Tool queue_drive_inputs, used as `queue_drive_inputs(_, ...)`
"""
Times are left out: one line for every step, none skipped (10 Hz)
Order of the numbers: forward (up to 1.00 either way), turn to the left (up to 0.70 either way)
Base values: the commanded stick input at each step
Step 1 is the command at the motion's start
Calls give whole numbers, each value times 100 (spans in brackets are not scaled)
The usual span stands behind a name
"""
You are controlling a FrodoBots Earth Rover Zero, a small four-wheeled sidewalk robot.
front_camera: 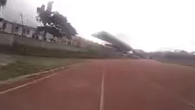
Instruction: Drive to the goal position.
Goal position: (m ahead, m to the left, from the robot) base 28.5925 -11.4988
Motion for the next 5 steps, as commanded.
queue_drive_inputs(70, 0)
queue_drive_inputs(70, 0)
queue_drive_inputs(70, 0)
queue_drive_inputs(70, 0)
queue_drive_inputs(70, 0)
